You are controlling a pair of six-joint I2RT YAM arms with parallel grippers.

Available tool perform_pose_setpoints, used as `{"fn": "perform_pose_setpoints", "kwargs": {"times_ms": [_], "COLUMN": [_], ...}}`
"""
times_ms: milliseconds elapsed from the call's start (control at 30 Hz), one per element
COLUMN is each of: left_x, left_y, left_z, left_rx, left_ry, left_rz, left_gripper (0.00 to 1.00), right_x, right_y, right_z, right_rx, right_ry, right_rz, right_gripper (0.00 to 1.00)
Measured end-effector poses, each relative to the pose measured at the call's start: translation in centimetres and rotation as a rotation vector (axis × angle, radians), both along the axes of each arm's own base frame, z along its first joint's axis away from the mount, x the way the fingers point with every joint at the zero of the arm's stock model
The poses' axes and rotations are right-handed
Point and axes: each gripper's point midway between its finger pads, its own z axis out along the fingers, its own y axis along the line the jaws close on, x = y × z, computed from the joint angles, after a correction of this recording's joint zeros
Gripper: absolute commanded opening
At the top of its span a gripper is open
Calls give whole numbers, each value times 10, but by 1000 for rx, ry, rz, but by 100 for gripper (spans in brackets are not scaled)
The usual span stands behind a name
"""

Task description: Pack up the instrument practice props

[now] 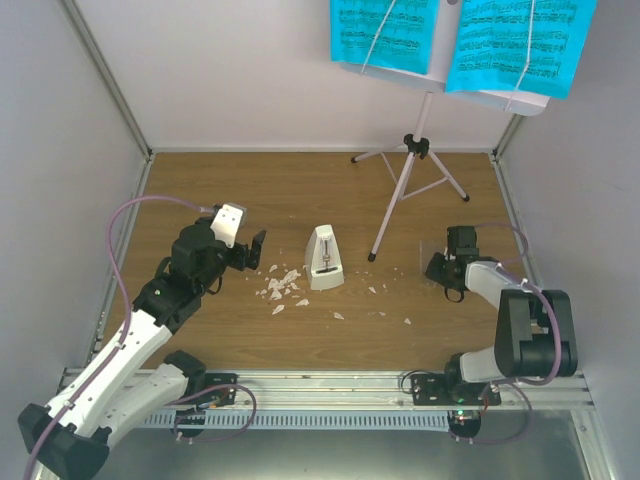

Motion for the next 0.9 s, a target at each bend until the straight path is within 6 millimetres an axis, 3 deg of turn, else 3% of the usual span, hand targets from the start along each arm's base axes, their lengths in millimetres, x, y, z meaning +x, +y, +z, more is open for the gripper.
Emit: {"fn": "perform_pose_setpoints", "kwargs": {"times_ms": [300, 533, 633, 733, 900], "left_x": [0, -1, -5, -14, -46], "left_y": [0, -2, -12, -32, -87], "left_z": [-5, -5, -5, -7, -8], "left_rx": [5, 4, -10, -33, -61], "left_ry": [10, 10, 4, 10, 24], "left_rz": [-1, -13, -81, -207, -504], "left_gripper": [99, 98, 95, 90, 86], "right_x": [-8, -3, 2, 3, -29], "right_y": [-7, -2, 20, 56, 112], "right_z": [15, 71, 102, 122, 117], "right_rx": [-38, -15, 56, 133, 234], "right_ry": [-11, -172, -249, -273, -180], "right_rz": [-27, -10, 78, 207, 410], "right_gripper": [4, 4, 1, 1, 1]}}
